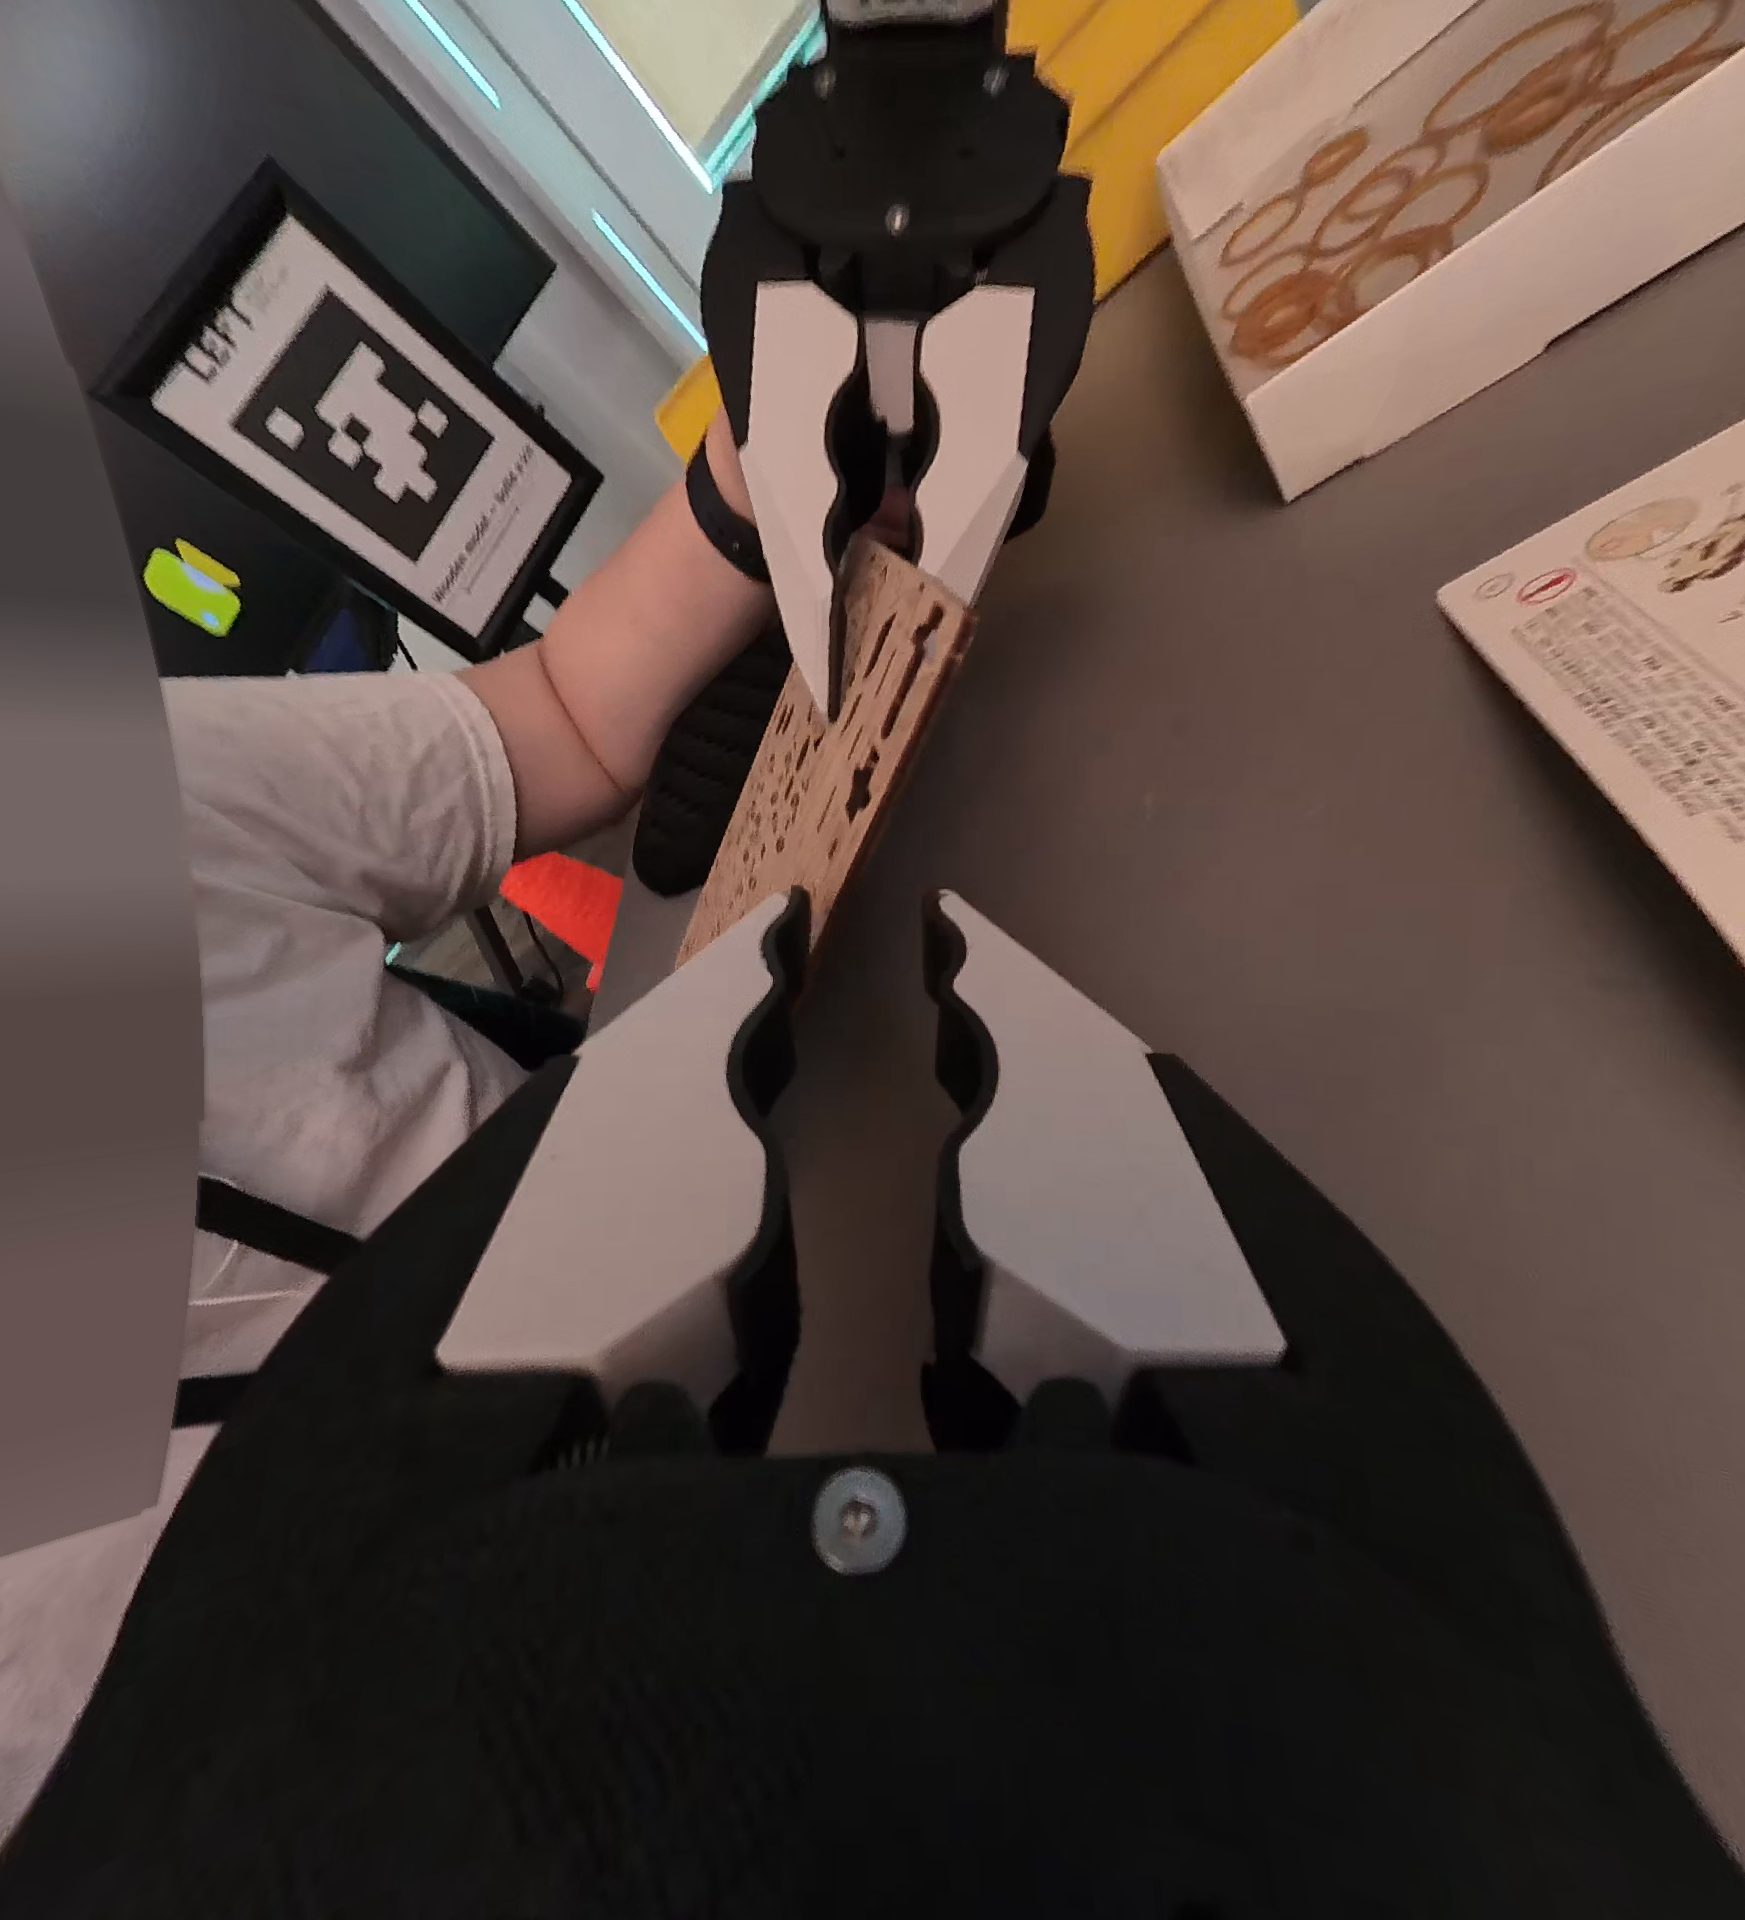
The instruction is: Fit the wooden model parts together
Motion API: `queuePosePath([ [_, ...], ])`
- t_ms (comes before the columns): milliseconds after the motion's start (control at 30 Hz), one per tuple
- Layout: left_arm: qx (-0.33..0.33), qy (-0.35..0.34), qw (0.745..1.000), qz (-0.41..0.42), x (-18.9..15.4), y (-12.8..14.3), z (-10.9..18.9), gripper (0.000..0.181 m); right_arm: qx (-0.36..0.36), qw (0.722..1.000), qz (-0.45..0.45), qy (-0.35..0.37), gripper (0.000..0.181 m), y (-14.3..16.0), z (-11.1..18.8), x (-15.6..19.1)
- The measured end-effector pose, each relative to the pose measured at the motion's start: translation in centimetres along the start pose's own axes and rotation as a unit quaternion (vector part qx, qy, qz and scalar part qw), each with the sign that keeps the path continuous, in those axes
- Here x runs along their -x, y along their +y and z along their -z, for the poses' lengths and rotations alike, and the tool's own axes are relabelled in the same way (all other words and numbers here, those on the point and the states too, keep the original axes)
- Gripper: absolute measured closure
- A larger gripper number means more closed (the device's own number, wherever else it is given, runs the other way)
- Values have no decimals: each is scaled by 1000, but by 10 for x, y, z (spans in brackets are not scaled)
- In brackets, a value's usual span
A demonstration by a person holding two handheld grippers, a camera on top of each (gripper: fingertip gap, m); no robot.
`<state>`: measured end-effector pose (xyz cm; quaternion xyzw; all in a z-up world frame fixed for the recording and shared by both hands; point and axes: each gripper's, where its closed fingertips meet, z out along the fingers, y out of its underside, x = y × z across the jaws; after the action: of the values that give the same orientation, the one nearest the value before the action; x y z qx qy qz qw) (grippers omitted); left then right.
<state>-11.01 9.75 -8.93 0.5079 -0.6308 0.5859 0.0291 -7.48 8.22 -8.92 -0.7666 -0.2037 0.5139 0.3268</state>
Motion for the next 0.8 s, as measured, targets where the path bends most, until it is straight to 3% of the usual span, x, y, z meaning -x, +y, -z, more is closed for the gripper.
queuePosePath([
  [333,0,0,1000,3,1,0,0,171,-171,985,-3,19,165,-52,42,-7],
  [800,0,-1,1000,4,1,1,-1,171,-186,976,53,102,168,-56,50,-20],
])
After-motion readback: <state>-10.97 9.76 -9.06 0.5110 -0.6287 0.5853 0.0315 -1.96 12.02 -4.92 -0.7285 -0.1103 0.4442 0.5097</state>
